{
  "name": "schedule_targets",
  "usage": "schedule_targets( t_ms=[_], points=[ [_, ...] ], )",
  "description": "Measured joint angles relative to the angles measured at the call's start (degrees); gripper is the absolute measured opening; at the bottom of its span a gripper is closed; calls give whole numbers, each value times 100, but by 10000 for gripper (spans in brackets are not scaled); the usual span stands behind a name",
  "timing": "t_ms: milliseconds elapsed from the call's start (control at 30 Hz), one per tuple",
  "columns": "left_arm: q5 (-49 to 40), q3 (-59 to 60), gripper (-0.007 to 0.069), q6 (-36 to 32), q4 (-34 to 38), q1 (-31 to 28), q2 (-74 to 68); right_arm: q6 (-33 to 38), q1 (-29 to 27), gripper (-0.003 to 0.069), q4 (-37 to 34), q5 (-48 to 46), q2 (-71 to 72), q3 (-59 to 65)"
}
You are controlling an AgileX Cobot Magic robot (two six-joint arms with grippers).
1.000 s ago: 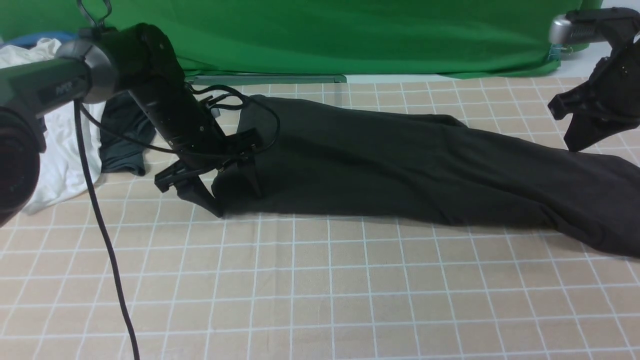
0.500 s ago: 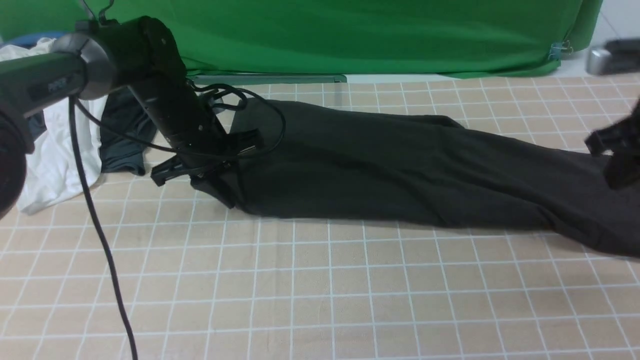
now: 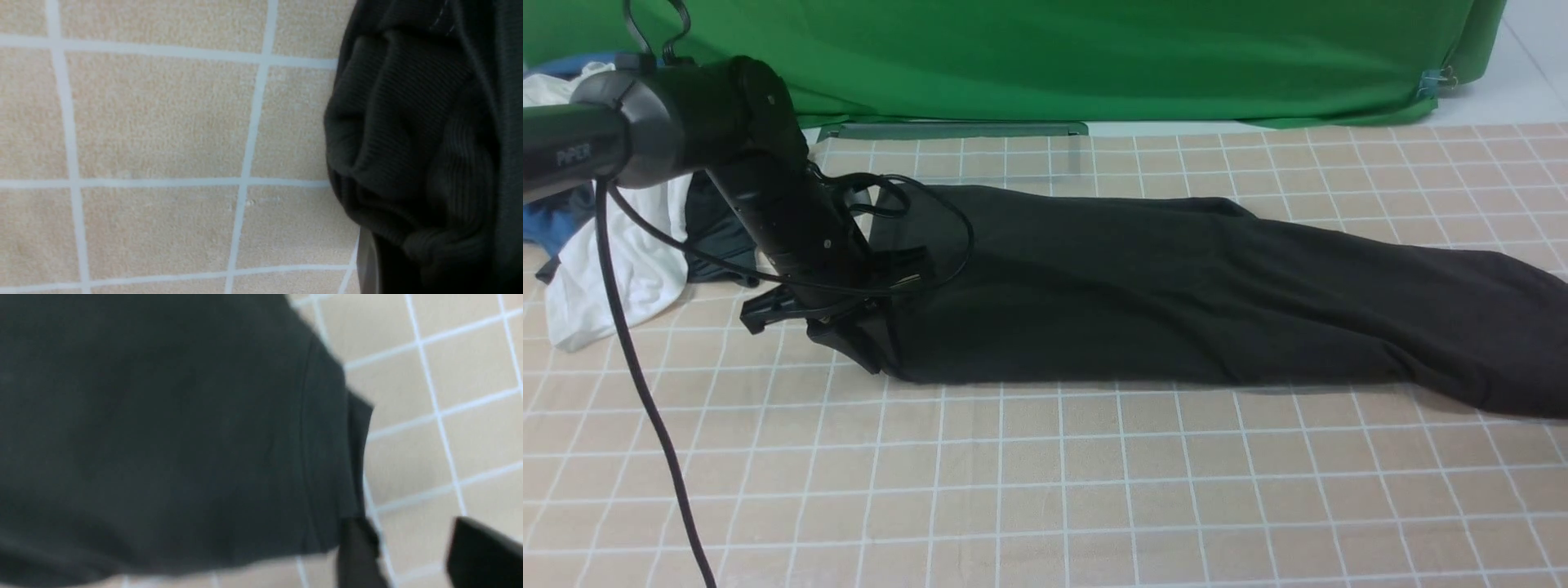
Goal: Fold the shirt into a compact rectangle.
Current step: 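Pull the folded dark garment lengthwise by its ends to straighten it flat on the table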
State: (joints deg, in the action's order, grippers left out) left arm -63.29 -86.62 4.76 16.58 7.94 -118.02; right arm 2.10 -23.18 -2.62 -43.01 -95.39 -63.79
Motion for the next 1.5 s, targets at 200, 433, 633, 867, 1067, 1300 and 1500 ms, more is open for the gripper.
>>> schedule_targets(
  t_ms=[200, 433, 633, 867, 1067, 1300, 1500],
  points=[
    [0, 0, 64, -59, -21, 0, 0, -158, 0, 504, -20, 479, -741, 10],
    [-6, 0, 64, -87, -27, -5, 0, -140, 0, 500, -84, 566, -1248, -16],
    [18, 0, 64, -100, -33, -5, 0, 63, 192, 169, -282, 572, -1297, -48],
    [-92, -118, 64, -100, -139, -30, 0, 267, 349, 61, -119, 626, -1259, -53],
    [-529, -291, 64, -54, -402, -117, 62, 310, 424, 52, -234, 497, -1124, -29],
    [-552, -104, 64, -23, -630, -117, 224, 329, 434, 52, -272, -73, -782, 95],
    [-553, 316, 64, -49, -597, -117, 441, 343, 442, 52, -272, -182, -465, 567]
  ],
)
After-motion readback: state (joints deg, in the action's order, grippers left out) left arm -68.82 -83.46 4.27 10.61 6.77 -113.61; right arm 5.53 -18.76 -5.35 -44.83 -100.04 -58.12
